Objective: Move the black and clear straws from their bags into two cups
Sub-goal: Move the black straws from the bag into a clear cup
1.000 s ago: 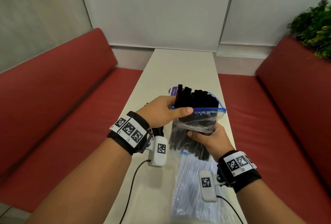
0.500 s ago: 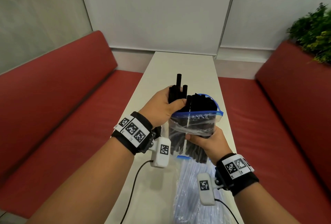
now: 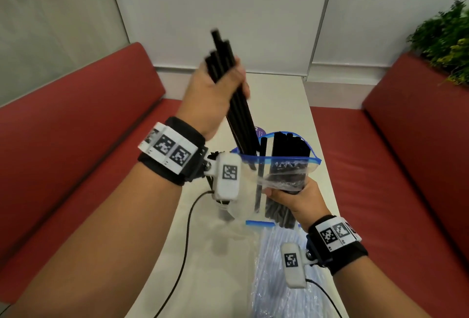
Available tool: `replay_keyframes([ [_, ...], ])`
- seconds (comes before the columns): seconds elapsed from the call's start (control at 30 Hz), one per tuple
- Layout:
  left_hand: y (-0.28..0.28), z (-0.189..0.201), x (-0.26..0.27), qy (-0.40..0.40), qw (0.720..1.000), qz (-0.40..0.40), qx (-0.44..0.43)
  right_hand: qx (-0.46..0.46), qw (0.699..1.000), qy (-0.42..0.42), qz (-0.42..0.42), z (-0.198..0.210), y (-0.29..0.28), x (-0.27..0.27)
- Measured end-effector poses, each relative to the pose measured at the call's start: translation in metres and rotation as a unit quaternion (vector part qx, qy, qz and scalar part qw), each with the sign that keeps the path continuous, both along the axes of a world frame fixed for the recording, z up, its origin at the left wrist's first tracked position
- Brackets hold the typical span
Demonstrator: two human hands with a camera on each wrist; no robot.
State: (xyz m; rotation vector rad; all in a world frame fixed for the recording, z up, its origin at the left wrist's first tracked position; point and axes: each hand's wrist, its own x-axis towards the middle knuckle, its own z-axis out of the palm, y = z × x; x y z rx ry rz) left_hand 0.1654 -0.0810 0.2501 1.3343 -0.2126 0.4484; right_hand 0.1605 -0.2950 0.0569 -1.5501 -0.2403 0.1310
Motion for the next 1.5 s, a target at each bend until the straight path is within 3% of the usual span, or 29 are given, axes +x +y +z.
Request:
replay_keyframes([
  [0.13, 0.024, 0.029, -0.002, -0.087, 0.987, 0.062, -0.118, -0.008, 0.998, 0.010, -0.059, -0.011, -0.014, 0.006],
  [0.23, 0.032, 0.002, 0.008, -0.066, 0.983, 0.168, -0.040, 0.005, 0.995, 0.015, -0.100, -0.015, -0.029, 0.008],
  [0.33, 0.026, -0.056, 0.020, 0.024, 0.975, 0.216, 0.050, 0.002, 0.994, 0.015, -0.110, -0.015, -0.040, 0.006],
  [0.57, 0.000, -0.186, 0.022, 0.193, 0.959, 0.154, 0.140, -0.002, 0.995, 0.017, -0.102, -0.015, -0.049, -0.004],
  [0.77, 0.002, -0.227, 0.012, 0.268, 0.938, 0.126, 0.182, -0.003, 0.996, 0.023, -0.090, -0.016, -0.049, -0.010],
  [0.93, 0.003, -0.222, 0.016, 0.318, 0.899, 0.109, 0.280, -0.010, 0.997, 0.027, -0.077, -0.017, -0.047, -0.010],
  [1.03, 0.003, -0.202, 0.018, 0.283, 0.917, 0.126, 0.250, -0.009, 0.997, 0.027, -0.072, -0.017, -0.041, -0.010],
  [1.17, 0.001, -0.160, 0.009, 0.094, 0.920, 0.230, 0.302, -0.006, 0.998, 0.032, -0.047, -0.013, -0.033, -0.009],
  [1.23, -0.004, -0.131, -0.004, -0.016, 0.920, 0.208, 0.331, -0.006, 0.999, 0.030, -0.037, -0.010, -0.028, -0.008],
  [1.27, -0.007, -0.118, -0.009, -0.033, 0.923, 0.169, 0.345, -0.004, 0.999, 0.026, -0.033, -0.009, -0.025, -0.007],
  [1.37, -0.014, -0.096, -0.018, 0.042, 0.916, 0.061, 0.394, 0.015, 1.000, 0.016, -0.015, -0.004, -0.016, -0.007],
  [1.5, -0.018, -0.092, -0.019, 0.131, 0.941, -0.010, 0.312, 0.051, 0.999, 0.006, 0.001, 0.001, -0.009, -0.008],
])
